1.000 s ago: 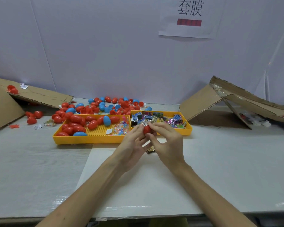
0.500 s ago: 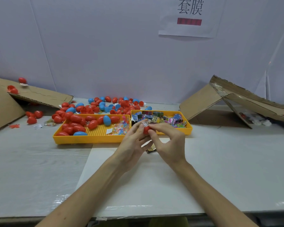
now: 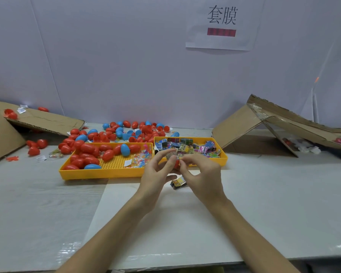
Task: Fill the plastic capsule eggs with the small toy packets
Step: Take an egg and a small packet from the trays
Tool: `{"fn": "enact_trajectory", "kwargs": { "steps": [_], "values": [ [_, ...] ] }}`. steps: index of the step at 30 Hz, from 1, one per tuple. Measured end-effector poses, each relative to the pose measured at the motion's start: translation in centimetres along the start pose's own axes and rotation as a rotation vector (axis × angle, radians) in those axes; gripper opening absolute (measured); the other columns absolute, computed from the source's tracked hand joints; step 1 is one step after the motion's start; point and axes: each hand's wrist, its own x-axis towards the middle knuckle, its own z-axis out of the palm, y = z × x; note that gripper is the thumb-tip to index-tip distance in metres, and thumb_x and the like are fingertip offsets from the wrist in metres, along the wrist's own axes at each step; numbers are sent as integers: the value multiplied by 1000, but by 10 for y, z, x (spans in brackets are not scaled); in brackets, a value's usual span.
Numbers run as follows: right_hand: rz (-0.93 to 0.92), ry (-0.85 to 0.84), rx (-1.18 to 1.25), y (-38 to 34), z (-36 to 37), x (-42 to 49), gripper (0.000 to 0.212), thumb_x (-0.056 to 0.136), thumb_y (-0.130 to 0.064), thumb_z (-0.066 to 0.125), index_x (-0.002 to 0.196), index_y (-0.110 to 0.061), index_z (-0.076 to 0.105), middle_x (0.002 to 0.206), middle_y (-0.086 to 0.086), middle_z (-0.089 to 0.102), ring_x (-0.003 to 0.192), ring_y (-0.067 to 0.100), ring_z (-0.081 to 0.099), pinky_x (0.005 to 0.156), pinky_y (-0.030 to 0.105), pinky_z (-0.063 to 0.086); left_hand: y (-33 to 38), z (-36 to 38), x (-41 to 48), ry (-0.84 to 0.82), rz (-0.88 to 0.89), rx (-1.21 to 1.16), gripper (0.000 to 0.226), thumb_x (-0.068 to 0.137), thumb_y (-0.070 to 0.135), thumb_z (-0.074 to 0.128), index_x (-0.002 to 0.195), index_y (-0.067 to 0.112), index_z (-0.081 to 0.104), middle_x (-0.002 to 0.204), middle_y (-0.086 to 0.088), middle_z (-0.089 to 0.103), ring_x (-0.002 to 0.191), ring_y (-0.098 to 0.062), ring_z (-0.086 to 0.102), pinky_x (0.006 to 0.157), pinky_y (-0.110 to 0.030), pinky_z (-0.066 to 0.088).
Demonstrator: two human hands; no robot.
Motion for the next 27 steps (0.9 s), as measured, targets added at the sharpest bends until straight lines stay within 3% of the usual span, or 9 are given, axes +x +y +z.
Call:
{"fn": "enact_trajectory", "kwargs": {
  "steps": [5, 9, 15, 23, 27],
  "values": [
    [9, -36, -45, -3, -1, 0, 3, 88, -8, 68, 86, -7, 67, 79, 1, 66, 71, 16, 61, 68, 26, 50, 0, -2, 1, -43, 14, 16, 37, 90, 28, 74, 127, 26, 66, 107, -4, 77, 102, -24, 73, 87, -39, 61],
    [16, -49, -85, -4, -1, 1, 4, 87, -8, 65, 83, -6, 65, 77, 3, 63, 69, 17, 57, 66, 23, 47, -1, -3, 1, -62, 5, 31, 40, 92, 20, 73, 131, 24, 63, 109, -2, 77, 104, -24, 73, 84, -35, 61],
    [51, -81, -78, -4, -1, 1, 12, 88, -16, 56, 82, -7, 61, 76, 1, 58, 69, 13, 49, 65, 17, 39, -1, -4, 0, -93, 15, 51, 40, 86, 29, 72, 125, 29, 66, 110, 1, 76, 104, -21, 72, 81, -32, 61],
    [62, -83, -52, -7, -2, 2, 18, 87, -21, 52, 80, -6, 59, 74, 3, 56, 66, 16, 48, 62, 19, 39, -3, -4, 2, -82, 21, 91, 29, 94, 23, 71, 115, 43, 69, 108, 3, 76, 103, -19, 72, 81, -32, 61],
    [69, -95, -50, -7, -2, 1, 19, 88, -20, 52, 80, -5, 59, 74, 3, 56, 66, 15, 47, 61, 17, 38, -5, -4, 3, -75, 19, 103, 30, 94, 23, 70, 120, 38, 67, 106, 4, 77, 102, -18, 73, 81, -31, 61]
  ]
}}
